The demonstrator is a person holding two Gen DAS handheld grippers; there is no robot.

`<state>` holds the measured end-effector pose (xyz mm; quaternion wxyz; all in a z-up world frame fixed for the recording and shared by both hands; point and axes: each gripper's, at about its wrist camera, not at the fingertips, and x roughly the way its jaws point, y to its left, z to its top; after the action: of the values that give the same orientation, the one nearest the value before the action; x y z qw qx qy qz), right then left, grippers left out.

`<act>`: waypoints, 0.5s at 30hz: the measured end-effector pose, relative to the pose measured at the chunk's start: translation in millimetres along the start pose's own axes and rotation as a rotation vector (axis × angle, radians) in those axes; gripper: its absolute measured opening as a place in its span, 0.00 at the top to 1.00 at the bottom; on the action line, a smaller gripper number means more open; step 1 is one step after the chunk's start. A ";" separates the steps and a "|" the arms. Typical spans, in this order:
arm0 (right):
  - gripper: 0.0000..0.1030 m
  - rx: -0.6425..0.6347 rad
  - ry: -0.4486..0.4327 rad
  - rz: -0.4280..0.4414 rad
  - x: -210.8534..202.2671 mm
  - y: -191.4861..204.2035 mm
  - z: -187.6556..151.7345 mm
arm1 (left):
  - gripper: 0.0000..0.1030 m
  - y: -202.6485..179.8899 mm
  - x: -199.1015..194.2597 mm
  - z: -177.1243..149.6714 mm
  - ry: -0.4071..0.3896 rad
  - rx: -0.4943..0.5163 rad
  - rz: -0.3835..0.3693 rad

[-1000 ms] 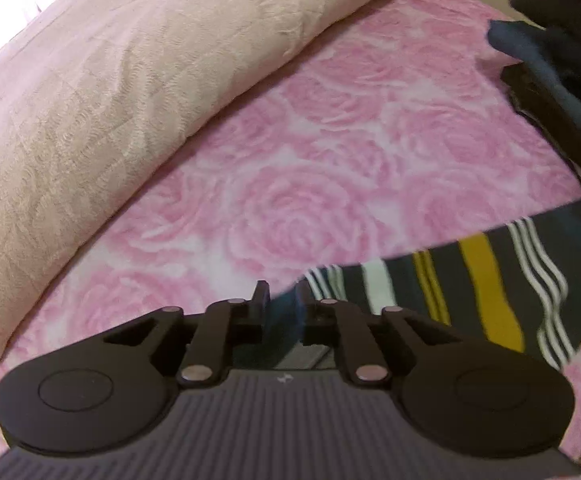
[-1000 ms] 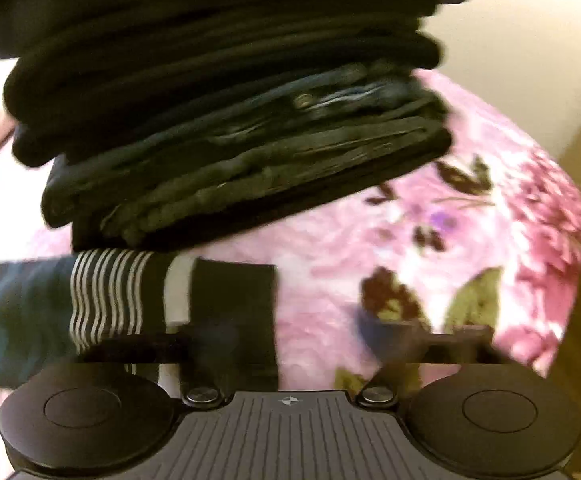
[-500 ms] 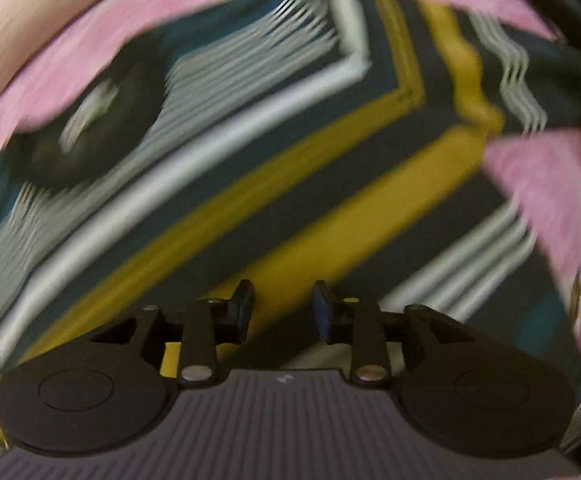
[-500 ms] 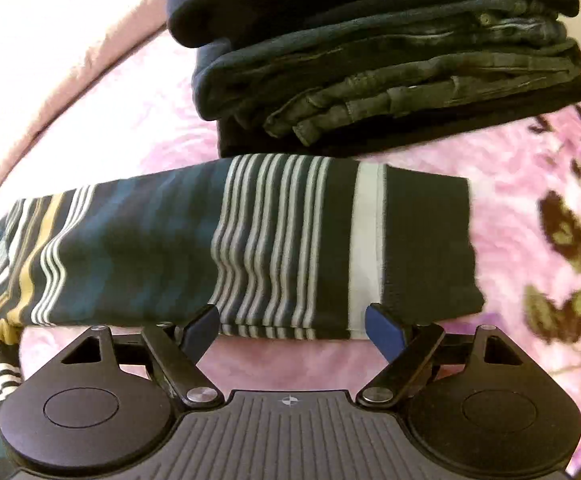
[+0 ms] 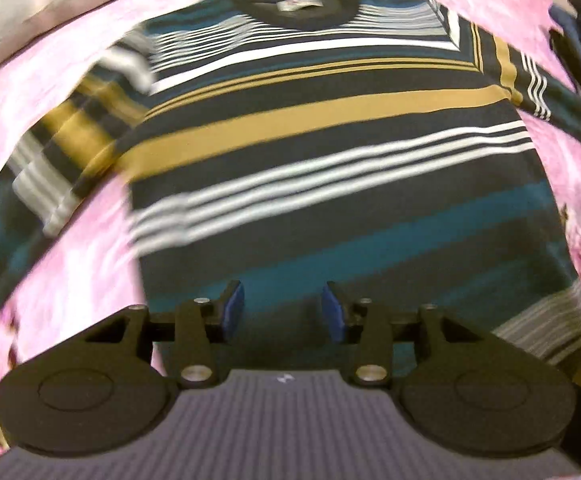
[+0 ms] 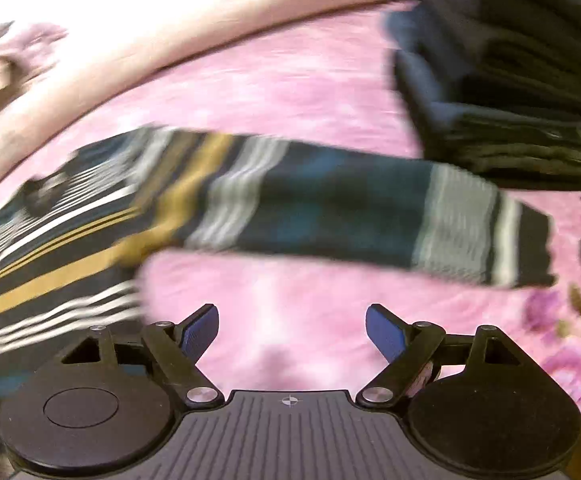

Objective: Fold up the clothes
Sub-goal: 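Release both sleeves and open both grippers above the flat sweater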

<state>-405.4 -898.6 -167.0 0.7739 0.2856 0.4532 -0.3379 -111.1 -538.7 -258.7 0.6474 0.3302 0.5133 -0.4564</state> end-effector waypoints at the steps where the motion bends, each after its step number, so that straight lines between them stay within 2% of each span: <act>1: 0.19 -0.010 0.001 0.016 -9.2 21.3 -9.2 | 0.61 12.6 -12.5 -13.5 -0.009 -0.014 -0.001; 4: 0.19 -0.001 0.008 0.059 -33.6 73.6 -39.3 | 0.59 46.3 -49.7 -51.1 -0.041 -0.049 0.003; 9: 0.19 0.014 0.003 0.103 -59.1 142.8 -85.9 | 0.45 106.0 -105.8 -110.1 -0.134 -0.075 -0.004; 13: 0.19 0.021 -0.006 0.131 -73.7 182.5 -112.9 | 0.39 141.1 -134.1 -134.9 -0.161 -0.103 0.035; 15: 0.19 0.017 0.005 0.142 -78.6 194.3 -120.5 | 0.30 153.4 -146.7 -144.4 -0.189 -0.136 0.042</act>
<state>-343.1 -669.4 -121.7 0.7925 0.3243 0.4306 -0.2853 -29.2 -316.3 -160.1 0.7233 0.2516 0.4726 -0.4361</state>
